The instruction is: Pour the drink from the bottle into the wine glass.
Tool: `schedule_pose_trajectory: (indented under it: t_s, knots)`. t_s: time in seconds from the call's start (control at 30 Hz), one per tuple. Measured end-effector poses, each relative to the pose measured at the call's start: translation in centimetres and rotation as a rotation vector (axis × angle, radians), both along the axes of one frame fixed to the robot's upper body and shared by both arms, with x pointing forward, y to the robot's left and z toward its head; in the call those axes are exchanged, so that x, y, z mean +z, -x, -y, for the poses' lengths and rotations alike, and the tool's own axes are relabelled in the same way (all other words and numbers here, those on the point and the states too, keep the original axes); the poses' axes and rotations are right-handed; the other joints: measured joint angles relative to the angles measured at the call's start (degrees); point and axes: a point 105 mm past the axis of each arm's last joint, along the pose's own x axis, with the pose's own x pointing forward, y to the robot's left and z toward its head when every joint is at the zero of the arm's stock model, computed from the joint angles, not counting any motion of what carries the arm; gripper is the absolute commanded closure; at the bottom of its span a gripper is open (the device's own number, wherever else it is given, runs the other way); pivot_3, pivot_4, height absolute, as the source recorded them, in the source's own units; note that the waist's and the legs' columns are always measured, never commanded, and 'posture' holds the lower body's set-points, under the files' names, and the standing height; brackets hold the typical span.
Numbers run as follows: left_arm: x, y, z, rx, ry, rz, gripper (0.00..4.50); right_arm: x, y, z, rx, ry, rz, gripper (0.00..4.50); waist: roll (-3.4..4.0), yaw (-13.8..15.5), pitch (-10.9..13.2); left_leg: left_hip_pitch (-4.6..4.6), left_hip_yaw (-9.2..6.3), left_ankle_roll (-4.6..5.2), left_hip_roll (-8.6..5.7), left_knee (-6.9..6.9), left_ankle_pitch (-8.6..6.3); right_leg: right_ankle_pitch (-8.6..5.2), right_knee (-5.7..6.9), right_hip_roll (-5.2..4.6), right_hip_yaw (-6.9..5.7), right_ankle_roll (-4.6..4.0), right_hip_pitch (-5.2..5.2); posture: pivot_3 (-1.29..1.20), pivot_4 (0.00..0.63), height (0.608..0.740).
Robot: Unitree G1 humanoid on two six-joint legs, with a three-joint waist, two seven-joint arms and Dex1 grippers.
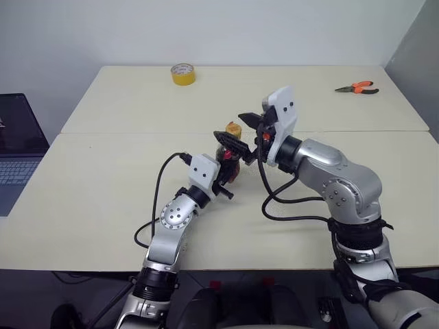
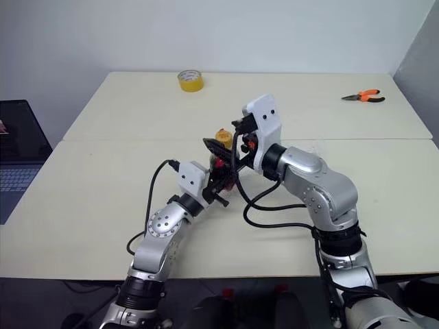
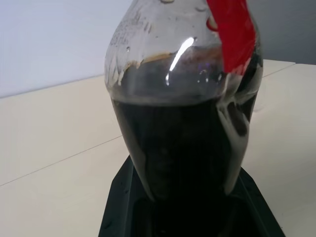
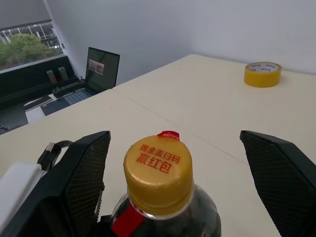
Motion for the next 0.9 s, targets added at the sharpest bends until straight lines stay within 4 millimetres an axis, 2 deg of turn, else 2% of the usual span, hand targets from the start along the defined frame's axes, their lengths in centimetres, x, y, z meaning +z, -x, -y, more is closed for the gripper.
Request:
schedule_pose_trajectory:
  t_s: [0.47, 0.9]
  knots:
    - [0.0, 0.0, 0.1, -0.001, -0.003, 0.008, 3.76, -0.3, -1.3, 0.1, -0.027, 0.005, -0.013, 0.0, 0.0, 0.0, 0.0, 0.0, 0.0, 0.0, 0.0, 0.0, 0.0, 0.0, 0.0, 0.0, 0.0, 0.0, -0.01, 0.0, 0.15, 0.74]
    - [0.0, 0.1, 0.3, -0.009, -0.013, 0.009, 3.81, -0.7, 0.1, 2.2, -0.002, 0.037, 0.005, 0.0, 0.0, 0.0, 0.0, -0.01, 0.01, 0.0, 0.0, -0.01, 0.0, 0.0, -0.01, 0.0, 0.0, 0.0, 0.0, 0.0, 0.15, 0.74]
